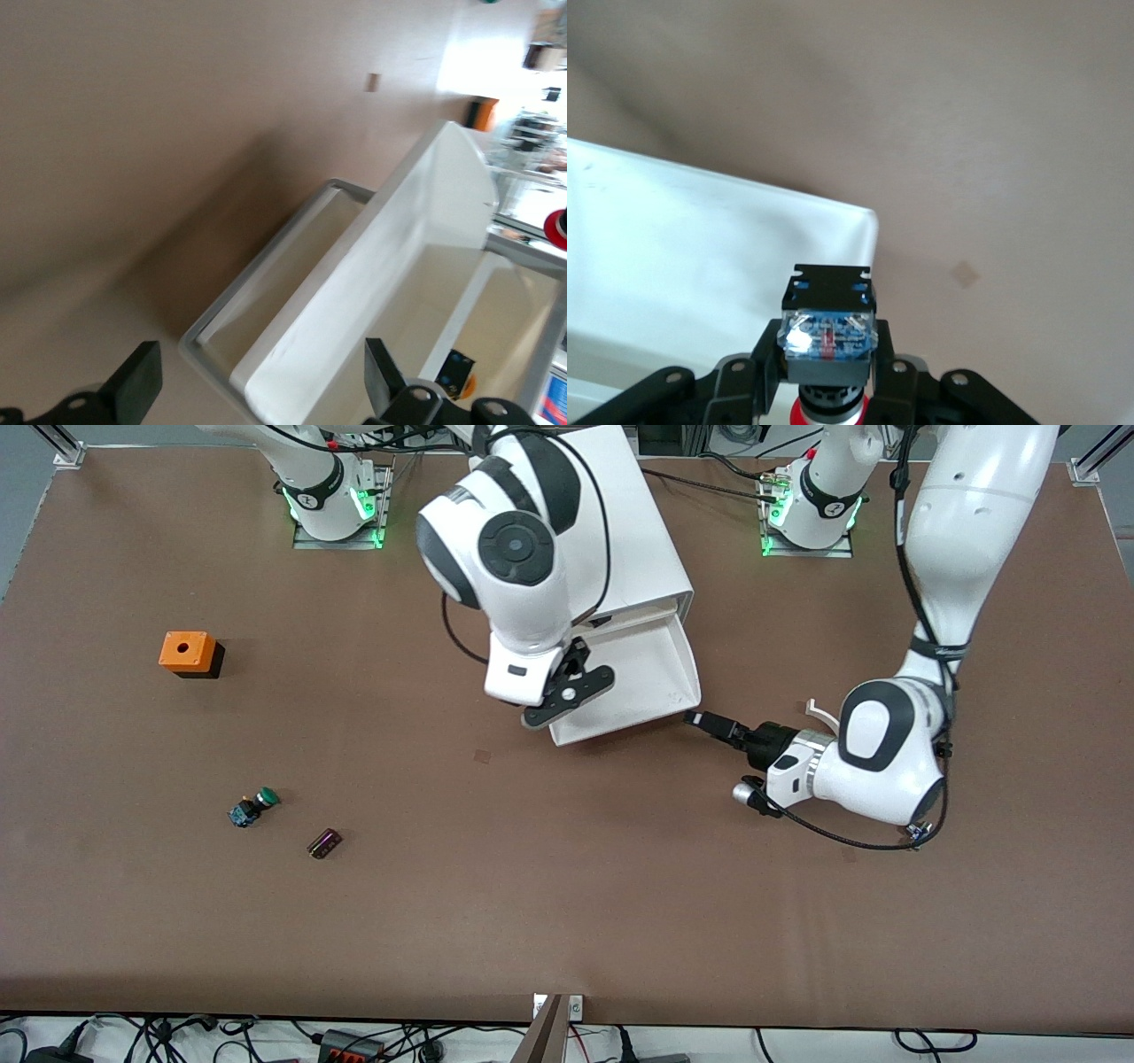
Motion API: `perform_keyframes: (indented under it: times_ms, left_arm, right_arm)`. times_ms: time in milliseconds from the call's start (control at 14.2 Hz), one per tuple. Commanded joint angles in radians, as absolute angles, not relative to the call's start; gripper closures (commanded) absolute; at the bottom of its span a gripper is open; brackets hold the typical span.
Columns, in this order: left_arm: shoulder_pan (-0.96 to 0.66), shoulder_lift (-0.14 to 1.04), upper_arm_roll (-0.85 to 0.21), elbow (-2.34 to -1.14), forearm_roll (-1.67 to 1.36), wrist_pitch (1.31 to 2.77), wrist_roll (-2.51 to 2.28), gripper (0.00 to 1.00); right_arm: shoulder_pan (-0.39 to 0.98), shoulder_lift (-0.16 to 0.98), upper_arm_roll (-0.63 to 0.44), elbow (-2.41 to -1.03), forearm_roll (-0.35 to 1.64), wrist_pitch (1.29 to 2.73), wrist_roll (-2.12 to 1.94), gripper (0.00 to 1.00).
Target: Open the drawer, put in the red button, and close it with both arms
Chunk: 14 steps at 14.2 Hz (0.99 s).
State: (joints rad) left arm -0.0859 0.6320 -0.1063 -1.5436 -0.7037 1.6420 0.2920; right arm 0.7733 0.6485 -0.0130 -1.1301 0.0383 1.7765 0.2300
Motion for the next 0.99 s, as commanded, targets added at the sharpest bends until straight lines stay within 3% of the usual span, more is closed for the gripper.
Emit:
perform_keyframes:
  times_ms: [0,563,915]
  left_arm:
    - [-0.074,0.577,-0.1,-1.508,-0.513,1.597,0.13,0.0]
    - [-0.075,0.566,-0.101,-1.448,-0.054,1.605,-0.153,0.0]
    - [-0.067,0.571,-0.104,-1.44,-0.057,1.603,-0.153,0.0]
  right_arm:
    - [0.808,0.684,-0.008,-1.106,0.051,1.808,0.302,1.0]
    - [0.844,0.764,0.02,-1.106,0.095,1.953,0.483,1.0]
    - [0.859,0.785,0.018,-1.112,0.087,1.956,0.486,1.0]
